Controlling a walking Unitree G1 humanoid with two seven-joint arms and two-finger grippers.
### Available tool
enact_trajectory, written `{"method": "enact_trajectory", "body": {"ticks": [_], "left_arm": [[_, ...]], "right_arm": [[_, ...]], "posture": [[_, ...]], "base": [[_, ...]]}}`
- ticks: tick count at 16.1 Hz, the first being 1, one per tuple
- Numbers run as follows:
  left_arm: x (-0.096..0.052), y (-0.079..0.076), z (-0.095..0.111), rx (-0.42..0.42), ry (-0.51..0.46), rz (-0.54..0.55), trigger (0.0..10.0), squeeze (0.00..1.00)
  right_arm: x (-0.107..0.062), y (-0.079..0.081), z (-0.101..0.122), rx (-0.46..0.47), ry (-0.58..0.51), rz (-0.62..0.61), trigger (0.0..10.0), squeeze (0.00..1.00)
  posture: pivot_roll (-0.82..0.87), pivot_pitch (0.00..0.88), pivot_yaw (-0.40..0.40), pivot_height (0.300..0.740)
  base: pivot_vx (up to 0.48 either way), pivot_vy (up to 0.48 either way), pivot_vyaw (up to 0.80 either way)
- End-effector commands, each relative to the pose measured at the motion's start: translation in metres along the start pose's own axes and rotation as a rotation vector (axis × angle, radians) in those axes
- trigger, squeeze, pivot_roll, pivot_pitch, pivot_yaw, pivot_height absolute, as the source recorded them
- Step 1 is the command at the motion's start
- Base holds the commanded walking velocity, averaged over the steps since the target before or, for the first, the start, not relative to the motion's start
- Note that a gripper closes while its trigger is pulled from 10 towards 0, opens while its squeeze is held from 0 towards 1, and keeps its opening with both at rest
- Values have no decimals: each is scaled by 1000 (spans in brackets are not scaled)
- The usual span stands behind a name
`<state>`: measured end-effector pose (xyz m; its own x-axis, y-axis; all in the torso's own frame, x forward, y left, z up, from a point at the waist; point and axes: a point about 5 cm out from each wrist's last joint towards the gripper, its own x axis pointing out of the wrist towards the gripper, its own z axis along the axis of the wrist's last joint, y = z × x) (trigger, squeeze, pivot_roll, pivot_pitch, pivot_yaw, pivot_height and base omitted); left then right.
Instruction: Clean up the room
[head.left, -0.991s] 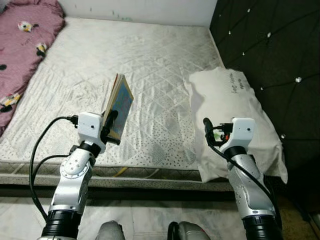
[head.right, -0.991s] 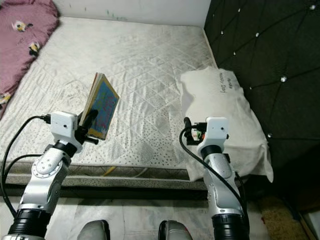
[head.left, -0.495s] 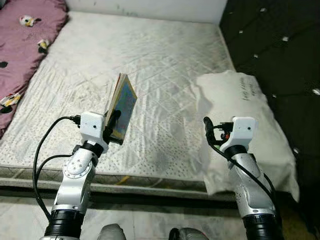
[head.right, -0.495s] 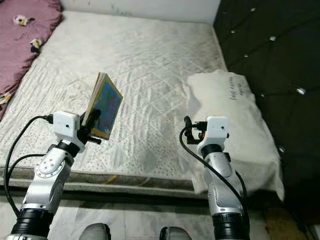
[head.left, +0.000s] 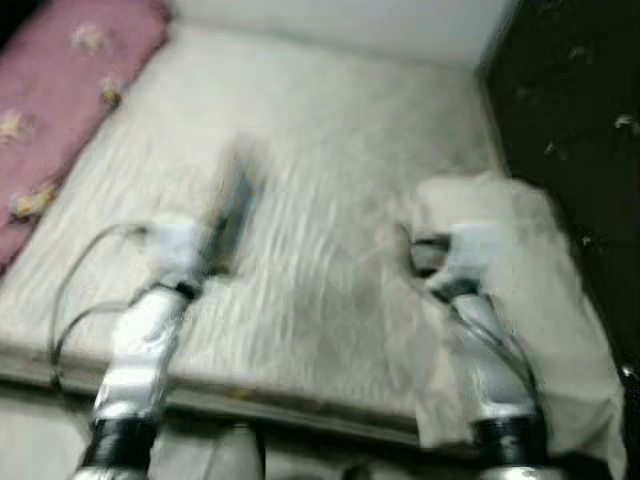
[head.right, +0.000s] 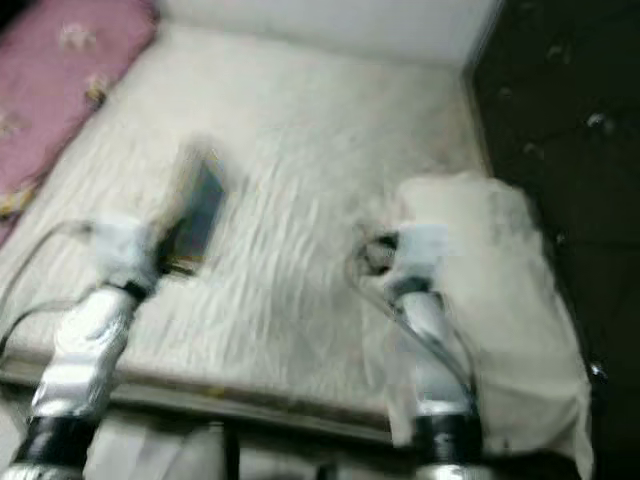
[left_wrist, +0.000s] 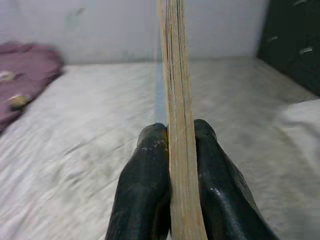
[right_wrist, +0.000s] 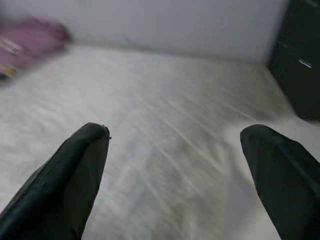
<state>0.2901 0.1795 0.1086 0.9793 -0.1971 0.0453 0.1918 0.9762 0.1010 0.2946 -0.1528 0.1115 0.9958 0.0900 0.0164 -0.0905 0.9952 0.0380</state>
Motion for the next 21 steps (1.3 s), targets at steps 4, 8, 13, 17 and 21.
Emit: {"method": "enact_trajectory", "body": {"ticks": [4,8,13,17,21], "left_arm": [[6,-13,12,15,-57,-41,10000,0],[6,-13,12,10,-59,-46,10000,0],[4,-14,10,0,-50,-52,10000,0],[4,-14,8,-13,-42,-47,10000,0],[0,-13,3,-14,-14,-55,10000,0]], "right_arm": [[-8,-23,-13,-25,61,-79,10000,0],[-8,-22,-13,-26,60,-77,10000,0],[-8,-22,-13,-27,60,-78,10000,0],[-8,-23,-12,-30,62,-79,10000,0],[-8,-23,-12,-28,59,-77,10000,0]], "posture": [[29,102,-49,740],[29,102,-49,740],[29,107,-49,740],[27,108,-50,740],[27,109,-50,740]], "base": [[0,0,-600],[0,0,-133],[0,-460,0],[0,-90,-400],[0,0,-256]]}}
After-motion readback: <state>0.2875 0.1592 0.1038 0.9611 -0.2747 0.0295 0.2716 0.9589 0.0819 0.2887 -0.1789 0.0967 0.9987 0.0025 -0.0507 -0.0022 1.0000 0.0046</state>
